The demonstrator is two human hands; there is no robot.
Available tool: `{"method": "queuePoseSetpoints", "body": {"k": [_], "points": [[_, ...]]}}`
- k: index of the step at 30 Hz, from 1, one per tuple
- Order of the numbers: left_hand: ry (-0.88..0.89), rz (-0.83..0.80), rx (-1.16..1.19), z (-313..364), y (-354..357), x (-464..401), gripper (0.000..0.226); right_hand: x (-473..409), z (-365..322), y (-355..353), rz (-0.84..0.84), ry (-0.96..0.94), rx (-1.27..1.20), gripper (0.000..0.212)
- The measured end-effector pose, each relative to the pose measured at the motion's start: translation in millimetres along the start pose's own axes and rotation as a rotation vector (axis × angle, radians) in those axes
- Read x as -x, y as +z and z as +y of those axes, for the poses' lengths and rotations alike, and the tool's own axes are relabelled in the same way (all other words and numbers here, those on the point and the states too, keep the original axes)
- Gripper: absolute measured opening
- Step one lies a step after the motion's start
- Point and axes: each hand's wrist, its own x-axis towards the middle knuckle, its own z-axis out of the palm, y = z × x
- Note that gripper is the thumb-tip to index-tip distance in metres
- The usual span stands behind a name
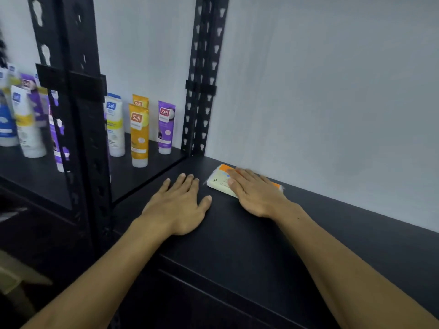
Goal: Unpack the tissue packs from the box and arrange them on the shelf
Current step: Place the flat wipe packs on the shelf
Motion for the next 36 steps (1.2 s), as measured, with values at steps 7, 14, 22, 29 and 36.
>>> {"method": "queuePoseSetpoints", "body": {"k": [7,14,22,29,36], "points": [[0.002,-0.003,-0.002,-1,1,-1,0.074,-54,-22,6,0.034,-0.037,0.024,0.057],[0.0,-0.017,0.038,-3,5,-1,0.073,-96,-38,13,0.059,-0.035,0.035,0.056],[-0.006,-0.024,0.024,-1,7,-4,0.073,-113,-36,22,0.266,-0.069,0.111,0.056],[-0.004,-0.025,0.014,-1,5,-4,0.073,-109,-40,24,0.456,-0.027,0.142,0.071],[-0.005,-0.028,0.048,-3,4,-6,0.074,-77,-37,4,0.689,0.075,-0.13,0.058]]}}
